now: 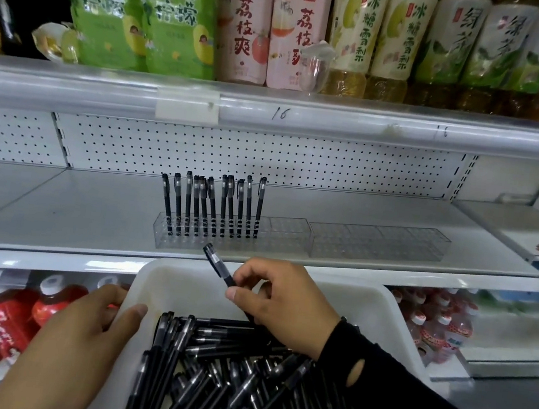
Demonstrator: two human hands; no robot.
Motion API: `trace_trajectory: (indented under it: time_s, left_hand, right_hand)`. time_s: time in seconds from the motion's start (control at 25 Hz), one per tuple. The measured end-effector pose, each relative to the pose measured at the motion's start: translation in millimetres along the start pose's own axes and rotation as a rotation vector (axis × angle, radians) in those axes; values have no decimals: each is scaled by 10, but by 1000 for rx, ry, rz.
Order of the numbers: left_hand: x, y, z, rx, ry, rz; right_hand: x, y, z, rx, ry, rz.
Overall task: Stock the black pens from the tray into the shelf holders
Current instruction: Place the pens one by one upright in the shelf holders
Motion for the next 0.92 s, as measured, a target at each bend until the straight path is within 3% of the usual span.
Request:
trace_trajectory:
  time_s: [0.36,0.56,0.92]
  left_hand:
    - [-12,-23,12,-11,-8,-32]
    - [-23,1,22,3,-17,-19]
    - [-39,6,46,47,-22,-22]
  right_hand:
    - [11,8,26,89,-24,-1]
    - [34,123,-12,325,-57,16]
    - [461,922,64,628,-138,302]
Point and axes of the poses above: each hand's wrist, its own x-axis towards the middle knuckle, its own y-axis out of the back of the hand, z = x × y, the point moved 10 cm from there along x, towards the middle knuckle, and after that the axes turned 6 degrees about x, right-handed, at the moved point
